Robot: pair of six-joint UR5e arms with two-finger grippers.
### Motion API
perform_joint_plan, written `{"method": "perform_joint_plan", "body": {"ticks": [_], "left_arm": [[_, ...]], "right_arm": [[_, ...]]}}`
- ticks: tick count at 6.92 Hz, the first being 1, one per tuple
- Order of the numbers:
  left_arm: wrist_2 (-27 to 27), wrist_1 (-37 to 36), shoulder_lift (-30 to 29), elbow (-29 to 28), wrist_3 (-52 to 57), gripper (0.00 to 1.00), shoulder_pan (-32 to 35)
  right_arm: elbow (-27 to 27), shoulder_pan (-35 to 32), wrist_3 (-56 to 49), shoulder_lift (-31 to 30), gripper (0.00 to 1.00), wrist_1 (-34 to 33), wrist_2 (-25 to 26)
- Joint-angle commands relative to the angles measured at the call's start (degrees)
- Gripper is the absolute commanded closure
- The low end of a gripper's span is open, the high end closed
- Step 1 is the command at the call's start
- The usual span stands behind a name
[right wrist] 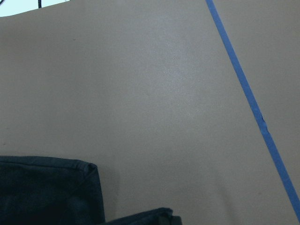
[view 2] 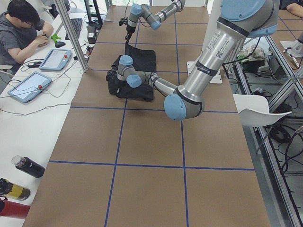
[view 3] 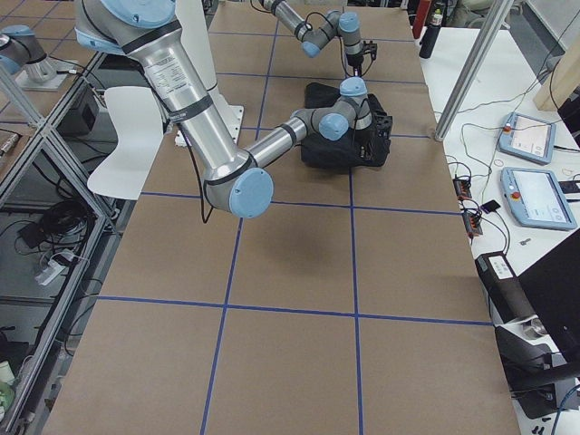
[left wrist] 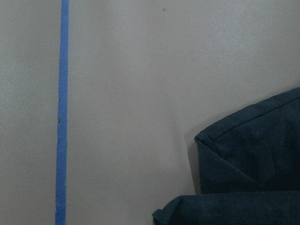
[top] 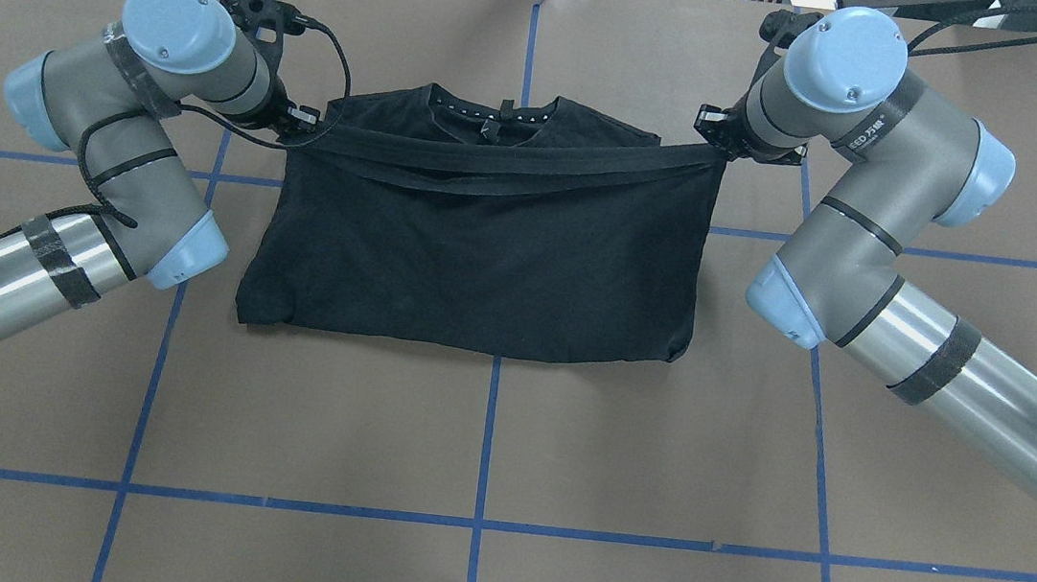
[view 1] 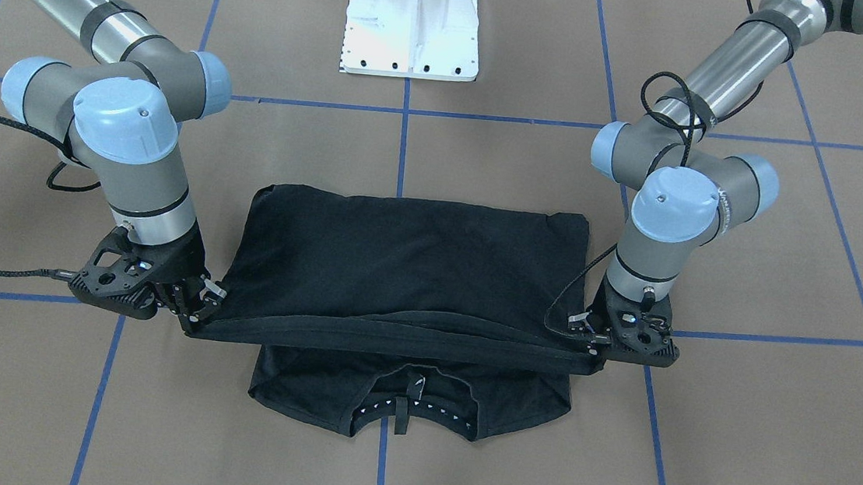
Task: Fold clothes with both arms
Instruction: 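Lower the folded hem near the collar with both grippers, then open both grippers and raise them away from the folded shirt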
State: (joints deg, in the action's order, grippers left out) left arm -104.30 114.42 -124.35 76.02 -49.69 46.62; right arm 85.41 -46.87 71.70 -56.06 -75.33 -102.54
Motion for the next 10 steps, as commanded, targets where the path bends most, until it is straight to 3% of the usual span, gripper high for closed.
{"method": "perform_joint_plan", "body": {"ticks": [1,2,4,6,7,9,10], "left_arm": [[-0.29,0.27,-0.10,0.00,0.47,0.42,0.31],[-0.37,2.80,-0.01,0.35,-0.22,0.00,0.75],[-9.54,5.89,0.77,2.62,0.38,0.00,4.42],[-15.65,6.07,9.95,17.41,0.48,0.00,6.38],[-17.58,6.16,14.27,23.15,0.39,0.00,6.38],[-18.57,6.25,19.20,26.53,0.47,0.00,6.29],[-17.78,12.08,23.76,27.15,0.21,0.00,5.42]], "right_arm": [[-0.60,-0.07,-1.04,0.07,0.92,0.00,0.06],[-0.69,0.02,-1.21,0.42,0.01,0.00,0.06],[-0.86,-0.42,-5.83,2.26,0.00,-0.61,-3.94],[0.18,-6.27,-10.77,1.58,0.00,-1.31,-17.80],[2.19,-7.87,-15.23,0.17,0.00,-4.97,-19.26],[13.84,-8.42,-23.95,-7.35,0.00,-13.32,-18.75],[17.30,-8.24,-24.33,-11.14,0.00,-13.09,-18.57]]}}
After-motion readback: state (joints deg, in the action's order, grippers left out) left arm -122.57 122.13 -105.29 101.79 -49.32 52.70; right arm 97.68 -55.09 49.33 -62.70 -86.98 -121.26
